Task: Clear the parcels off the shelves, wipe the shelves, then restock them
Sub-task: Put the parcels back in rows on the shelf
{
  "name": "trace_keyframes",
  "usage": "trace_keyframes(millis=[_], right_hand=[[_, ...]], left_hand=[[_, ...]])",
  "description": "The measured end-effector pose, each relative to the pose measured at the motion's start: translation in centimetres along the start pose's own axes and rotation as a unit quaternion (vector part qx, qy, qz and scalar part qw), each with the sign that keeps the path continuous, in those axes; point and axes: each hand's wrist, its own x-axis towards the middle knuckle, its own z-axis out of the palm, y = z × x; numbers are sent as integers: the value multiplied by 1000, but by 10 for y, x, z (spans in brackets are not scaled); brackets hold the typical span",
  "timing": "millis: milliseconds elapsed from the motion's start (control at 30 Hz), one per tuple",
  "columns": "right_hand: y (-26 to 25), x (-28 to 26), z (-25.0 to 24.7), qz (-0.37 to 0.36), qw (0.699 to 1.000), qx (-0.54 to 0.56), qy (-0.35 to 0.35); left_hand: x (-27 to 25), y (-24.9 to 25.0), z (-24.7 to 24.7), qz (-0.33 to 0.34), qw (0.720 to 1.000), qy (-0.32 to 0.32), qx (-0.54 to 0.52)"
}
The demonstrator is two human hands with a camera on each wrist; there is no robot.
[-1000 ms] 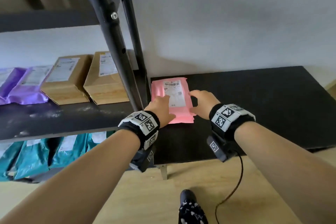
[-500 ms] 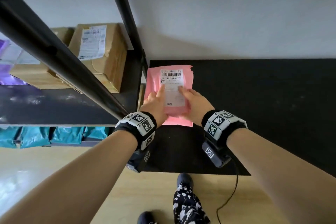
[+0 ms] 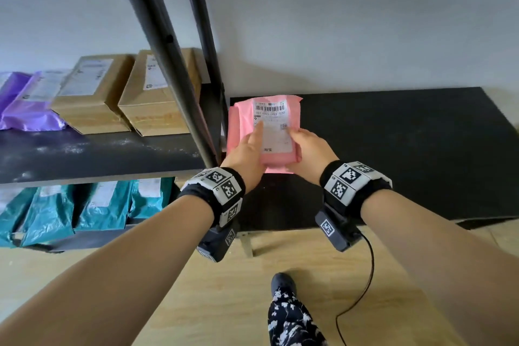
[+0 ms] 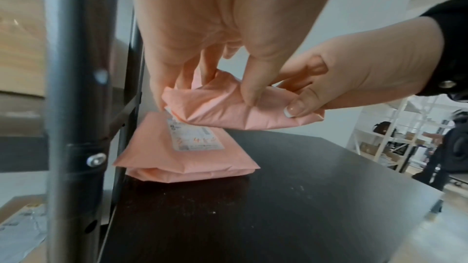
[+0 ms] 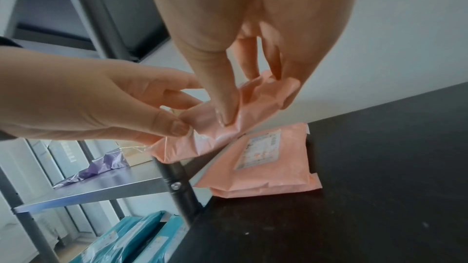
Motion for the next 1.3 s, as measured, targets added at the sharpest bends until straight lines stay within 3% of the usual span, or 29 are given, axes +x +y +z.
trace_keyframes(millis=[333, 600, 967, 1300], right_hand=[[-118, -145, 9, -18, 995, -66, 72], [-236, -175, 7, -97, 990, -50, 90], [-397, -138, 2, -236, 967, -26, 91], [-503, -25, -22, -301, 948, -48, 89]], left_hand=[[-167, -10, -53, 104, 994, 39, 8], [-267, -37, -139, 102, 982, 152, 39], [-339, -99, -272, 45, 949, 308, 60], [-281, -155, -400, -1, 936, 330, 122]])
